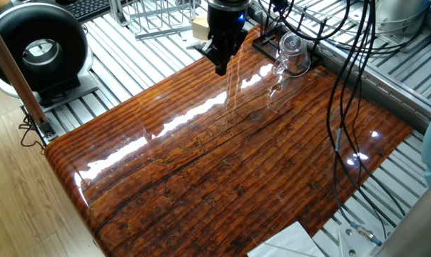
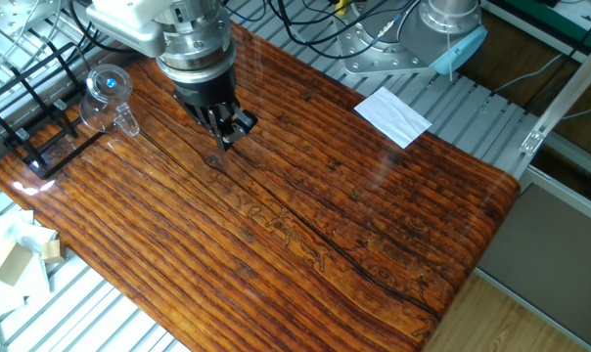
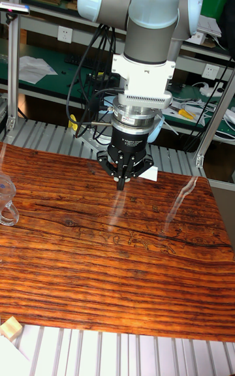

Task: Take the cup off the cup rack

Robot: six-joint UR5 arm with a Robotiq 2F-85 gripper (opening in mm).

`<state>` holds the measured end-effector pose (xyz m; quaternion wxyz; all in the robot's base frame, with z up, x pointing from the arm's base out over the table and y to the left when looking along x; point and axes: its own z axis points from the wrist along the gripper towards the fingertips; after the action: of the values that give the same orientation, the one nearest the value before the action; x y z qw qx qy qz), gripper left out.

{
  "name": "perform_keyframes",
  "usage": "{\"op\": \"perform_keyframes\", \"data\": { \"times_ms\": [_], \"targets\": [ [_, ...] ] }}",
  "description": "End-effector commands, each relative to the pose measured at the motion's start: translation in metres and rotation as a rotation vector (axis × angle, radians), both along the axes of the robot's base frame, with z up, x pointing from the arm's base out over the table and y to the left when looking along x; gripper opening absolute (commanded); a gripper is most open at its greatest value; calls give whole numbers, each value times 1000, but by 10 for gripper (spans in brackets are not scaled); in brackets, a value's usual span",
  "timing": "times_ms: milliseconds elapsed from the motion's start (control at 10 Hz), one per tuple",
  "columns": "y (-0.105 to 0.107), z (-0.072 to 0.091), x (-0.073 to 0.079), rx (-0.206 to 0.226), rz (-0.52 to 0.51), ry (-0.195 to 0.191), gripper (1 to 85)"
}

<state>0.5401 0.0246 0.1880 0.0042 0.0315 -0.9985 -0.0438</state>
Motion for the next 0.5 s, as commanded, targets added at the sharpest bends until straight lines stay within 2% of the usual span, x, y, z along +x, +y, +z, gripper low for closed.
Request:
{"op": "perform_keyframes", "data": {
  "times_ms": [0, 400],
  "targets": [
    [3, 2, 1, 15, -2, -4, 10],
    [3, 2, 1, 15, 1, -3, 10]
  ]
}}
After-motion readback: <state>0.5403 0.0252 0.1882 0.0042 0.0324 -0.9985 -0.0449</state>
